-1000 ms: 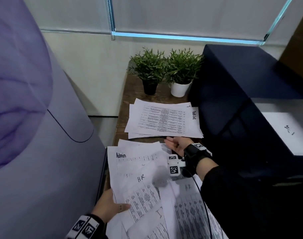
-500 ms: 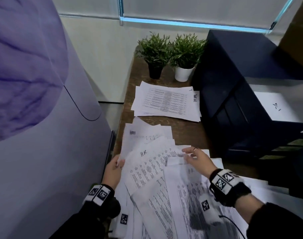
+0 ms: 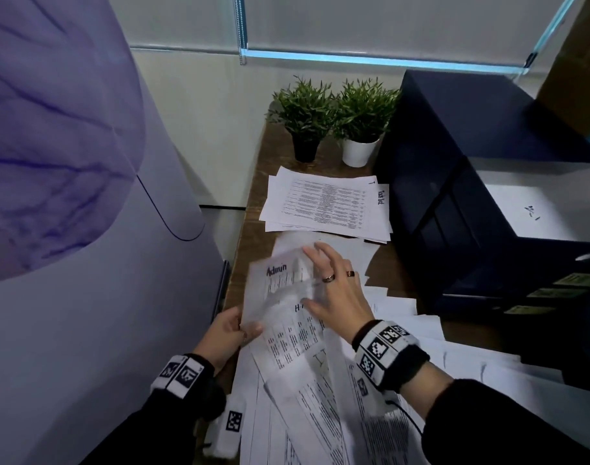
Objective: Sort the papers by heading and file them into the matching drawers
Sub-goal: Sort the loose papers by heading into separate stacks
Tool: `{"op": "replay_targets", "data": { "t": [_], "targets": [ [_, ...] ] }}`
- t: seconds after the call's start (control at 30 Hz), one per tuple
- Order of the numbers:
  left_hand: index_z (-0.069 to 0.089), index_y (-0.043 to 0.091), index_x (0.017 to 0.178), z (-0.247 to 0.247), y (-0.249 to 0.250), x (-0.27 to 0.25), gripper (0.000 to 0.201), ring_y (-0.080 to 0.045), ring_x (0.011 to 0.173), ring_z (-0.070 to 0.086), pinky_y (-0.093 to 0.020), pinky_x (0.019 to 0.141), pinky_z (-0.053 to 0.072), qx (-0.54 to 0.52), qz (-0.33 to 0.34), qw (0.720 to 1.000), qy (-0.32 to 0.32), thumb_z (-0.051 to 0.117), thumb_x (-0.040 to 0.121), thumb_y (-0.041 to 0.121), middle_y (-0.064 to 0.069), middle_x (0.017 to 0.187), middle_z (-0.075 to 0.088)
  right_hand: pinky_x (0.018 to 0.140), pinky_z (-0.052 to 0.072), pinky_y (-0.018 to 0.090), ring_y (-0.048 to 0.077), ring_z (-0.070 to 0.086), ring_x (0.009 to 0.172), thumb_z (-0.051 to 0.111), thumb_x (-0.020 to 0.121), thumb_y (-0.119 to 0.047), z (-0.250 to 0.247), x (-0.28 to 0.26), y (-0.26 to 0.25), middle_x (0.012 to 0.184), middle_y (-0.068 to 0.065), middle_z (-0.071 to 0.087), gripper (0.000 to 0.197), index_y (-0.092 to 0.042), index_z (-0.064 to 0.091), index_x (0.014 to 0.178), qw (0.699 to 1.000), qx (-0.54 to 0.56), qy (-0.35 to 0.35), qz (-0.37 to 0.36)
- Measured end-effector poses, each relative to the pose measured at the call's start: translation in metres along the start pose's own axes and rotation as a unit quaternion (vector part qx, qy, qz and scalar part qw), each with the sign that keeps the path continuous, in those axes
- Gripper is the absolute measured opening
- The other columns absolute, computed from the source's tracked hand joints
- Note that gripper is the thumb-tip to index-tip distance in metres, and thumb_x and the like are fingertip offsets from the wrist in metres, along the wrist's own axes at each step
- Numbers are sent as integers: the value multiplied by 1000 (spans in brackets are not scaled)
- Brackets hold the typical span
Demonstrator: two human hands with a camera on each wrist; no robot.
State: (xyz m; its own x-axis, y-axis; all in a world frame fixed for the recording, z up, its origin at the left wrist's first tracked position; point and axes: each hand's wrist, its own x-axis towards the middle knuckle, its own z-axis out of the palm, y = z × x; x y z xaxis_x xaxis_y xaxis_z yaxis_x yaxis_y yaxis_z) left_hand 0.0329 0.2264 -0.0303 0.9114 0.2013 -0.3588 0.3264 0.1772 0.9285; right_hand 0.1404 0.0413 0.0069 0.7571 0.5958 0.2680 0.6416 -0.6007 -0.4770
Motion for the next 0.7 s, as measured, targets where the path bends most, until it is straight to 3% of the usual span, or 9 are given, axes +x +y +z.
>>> {"op": "replay_targets", "data": {
  "t": [0.1, 0.2, 0.27, 0.33, 0.43, 0.47, 0.53, 0.63, 0.7],
  "targets": [
    [62, 11, 99, -2, 0, 2, 26, -9, 77, 71, -21, 63, 56, 16, -16, 1000, -12, 59, 81, -8, 8, 82, 75, 94, 33, 38, 19, 27, 119, 79, 64, -26, 0, 8, -3, 139, -9, 22, 76, -33, 34, 125, 998, -52, 29, -35],
    [62, 10, 99, -2, 3, 4, 25, -10, 78, 71, -22, 64, 56, 26, -28, 999, -12, 61, 81, -6, 1, 91, 75, 101, 23, 39, 17, 18, 127, 80, 61, -34, 1, 16, -7, 144, -5, 31, 88, -31, 27, 132, 998, -51, 9, -45],
    [62, 12, 96, -3, 6, 4, 24, -8, 77, 71, -20, 63, 56, 30, -30, 999, -26, 61, 80, -6, 5, 85, 75, 104, 17, 40, 17, 19, 128, 81, 60, -38, -3, 24, -10, 141, 0, 39, 95, -29, 24, 136, 997, -65, -17, -43],
    [63, 14, 96, -6, 9, 4, 25, -9, 80, 71, -20, 64, 56, 23, -30, 998, -46, 70, 75, 2, 11, 83, 75, 105, 8, 40, 19, 28, 125, 79, 62, -39, -9, 32, -11, 128, 0, 48, 77, -24, 42, 128, 996, -77, -32, -25],
    [63, 12, 102, -10, 11, 6, 60, -13, 88, 70, -21, 67, 56, 15, -35, 997, -62, 87, 50, 28, 7, 91, 75, 104, 7, 38, 24, 46, 115, 79, 61, -38, -14, 32, -6, 107, -3, 56, 33, -25, 65, 88, 995, -92, 2, -37],
    [63, 12, 104, -9, 11, 6, 56, -14, 90, 70, -20, 67, 56, 17, -34, 997, -61, 86, 54, 24, 7, 92, 75, 106, 9, 39, 25, 48, 116, 80, 60, -36, -14, 31, -4, 110, -2, 57, 35, -26, 65, 90, 995, -87, 3, -43],
    [64, 10, 105, -7, 12, 6, 39, -14, 92, 69, -20, 68, 56, 20, -36, 997, -65, 76, 68, 10, 6, 94, 75, 109, 11, 40, 22, 43, 126, 79, 63, -33, -14, 32, -4, 129, -1, 49, 63, -29, 52, 119, 997, -61, -46, -33],
    [65, 12, 104, -5, 13, 5, 58, -11, 89, 70, -19, 66, 55, 23, -31, 995, -87, 85, 52, 29, 7, 95, 75, 110, 7, 40, 17, 25, 134, 78, 64, -37, -21, 40, -9, 141, -2, 34, 94, -32, 24, 141, 991, -56, -120, 7],
    [65, 13, 104, -6, 14, 5, 60, -11, 90, 70, -19, 67, 55, 28, -33, 995, -89, 85, 50, 32, 8, 96, 74, 109, 5, 41, 17, 18, 133, 80, 61, -40, -24, 47, -10, 141, -1, 29, 97, -33, 24, 140, 988, -72, -133, 7]
  ]
}}
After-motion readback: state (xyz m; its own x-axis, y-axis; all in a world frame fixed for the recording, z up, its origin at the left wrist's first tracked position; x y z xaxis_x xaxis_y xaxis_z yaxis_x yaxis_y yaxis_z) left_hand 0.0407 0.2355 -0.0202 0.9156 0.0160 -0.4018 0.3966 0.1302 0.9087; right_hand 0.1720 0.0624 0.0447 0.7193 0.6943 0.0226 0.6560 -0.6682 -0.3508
